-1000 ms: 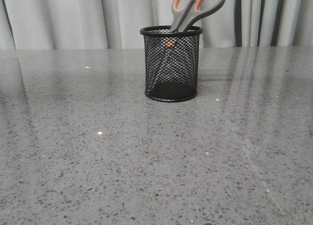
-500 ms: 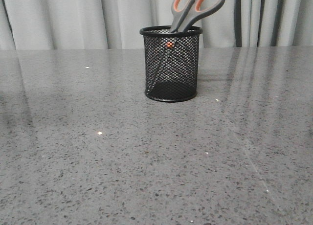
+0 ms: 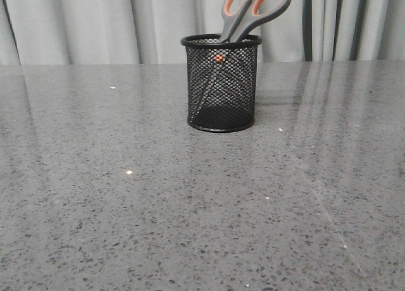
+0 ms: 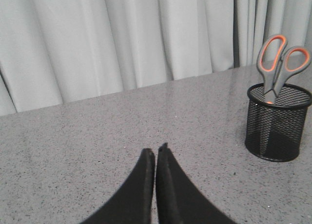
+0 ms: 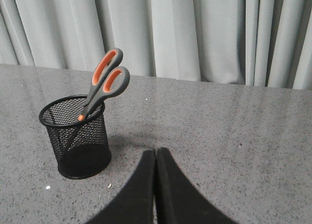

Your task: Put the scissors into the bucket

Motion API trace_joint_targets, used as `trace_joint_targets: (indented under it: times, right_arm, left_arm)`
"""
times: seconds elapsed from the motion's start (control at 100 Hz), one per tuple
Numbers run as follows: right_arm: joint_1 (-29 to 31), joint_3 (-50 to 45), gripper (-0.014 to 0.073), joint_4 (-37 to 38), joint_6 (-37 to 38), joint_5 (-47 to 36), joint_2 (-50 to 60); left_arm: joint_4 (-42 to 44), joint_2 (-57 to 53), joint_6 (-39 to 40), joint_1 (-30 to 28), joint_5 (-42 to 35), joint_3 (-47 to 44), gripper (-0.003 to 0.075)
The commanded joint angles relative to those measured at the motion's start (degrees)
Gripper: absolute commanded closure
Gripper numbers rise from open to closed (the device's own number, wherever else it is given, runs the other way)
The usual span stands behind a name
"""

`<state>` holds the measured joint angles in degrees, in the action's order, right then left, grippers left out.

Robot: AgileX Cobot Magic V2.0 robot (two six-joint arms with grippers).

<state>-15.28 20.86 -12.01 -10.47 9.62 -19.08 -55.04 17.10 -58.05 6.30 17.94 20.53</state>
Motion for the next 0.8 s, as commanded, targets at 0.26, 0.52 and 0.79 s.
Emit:
trace_joint_targets:
  times: [0.26, 0.52, 0.79]
  right_arm:
    - [0.1, -3.9, 0.0667, -0.3, 0.1, -5.0, 4.4]
    - [0.1, -3.9, 0.0667, -0.3, 0.1, -4.4, 4.4]
    - [0.1, -3.9, 0.0667, -0.3, 0.1, -4.4, 4.4]
  left_arm:
    - [-7.2, -5.8, 0.0, 0.0, -2.2, -5.5, 0.074]
    - [-11.3, -5.8, 0.0, 0.0, -2.2, -5.5, 0.074]
    - [-11.3, -5.8, 0.0, 0.0, -2.2, -5.5, 0.074]
